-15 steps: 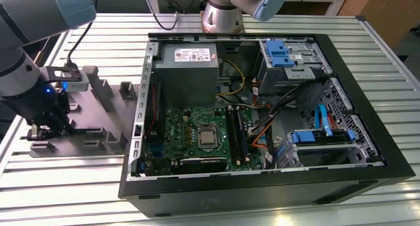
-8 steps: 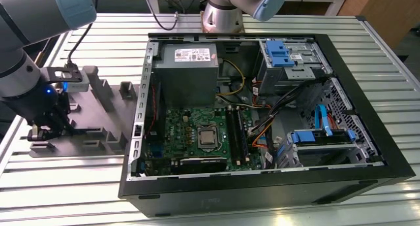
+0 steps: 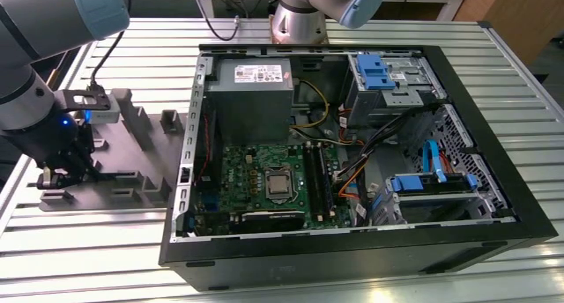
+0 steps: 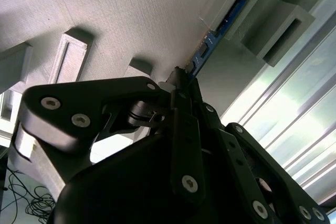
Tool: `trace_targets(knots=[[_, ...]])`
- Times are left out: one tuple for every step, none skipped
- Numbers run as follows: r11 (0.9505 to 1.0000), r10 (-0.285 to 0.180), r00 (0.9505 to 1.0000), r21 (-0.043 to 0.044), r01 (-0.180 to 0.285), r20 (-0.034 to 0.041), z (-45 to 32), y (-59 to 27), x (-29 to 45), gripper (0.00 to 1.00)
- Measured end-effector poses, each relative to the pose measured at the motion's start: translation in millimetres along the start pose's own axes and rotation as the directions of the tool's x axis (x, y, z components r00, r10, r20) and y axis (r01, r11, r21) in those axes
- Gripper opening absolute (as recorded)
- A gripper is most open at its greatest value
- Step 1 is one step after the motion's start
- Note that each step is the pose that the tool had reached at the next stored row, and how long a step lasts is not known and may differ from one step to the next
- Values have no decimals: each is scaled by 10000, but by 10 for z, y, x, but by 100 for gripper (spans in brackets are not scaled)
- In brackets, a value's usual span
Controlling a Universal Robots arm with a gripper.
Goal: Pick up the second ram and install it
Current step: 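Pick up the second ram and move it above second insertion slot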
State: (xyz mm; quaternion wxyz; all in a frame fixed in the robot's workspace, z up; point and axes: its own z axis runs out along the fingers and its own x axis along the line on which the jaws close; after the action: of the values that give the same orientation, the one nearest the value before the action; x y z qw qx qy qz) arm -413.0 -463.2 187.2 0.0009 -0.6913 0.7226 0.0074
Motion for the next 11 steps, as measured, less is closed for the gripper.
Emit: trace_targets(knots=[[10000, 1, 10000, 0, -1, 0, 0, 0, 0, 14], [10000, 0, 10000, 0, 0, 0, 0, 0, 0, 14], [10000, 0, 10000, 0, 0, 0, 0, 0, 0, 14], [10000, 0, 10000, 0, 0, 0, 0, 0, 0, 14], [10000, 0, 10000, 0, 0, 0, 0, 0, 0, 14], [10000, 1, 10000, 1, -1, 0, 1, 0, 0, 14], [10000, 0, 10000, 1, 0, 1, 0, 0, 0, 14], [10000, 0, 10000, 3, 0, 3, -3, -1, -1, 14], [10000, 0, 10000, 0, 0, 0, -12, 0, 0, 14], [10000, 0, 10000, 1, 0, 1, -22, 0, -1, 14], [10000, 0, 10000, 1, 0, 1, -33, 0, -1, 14]])
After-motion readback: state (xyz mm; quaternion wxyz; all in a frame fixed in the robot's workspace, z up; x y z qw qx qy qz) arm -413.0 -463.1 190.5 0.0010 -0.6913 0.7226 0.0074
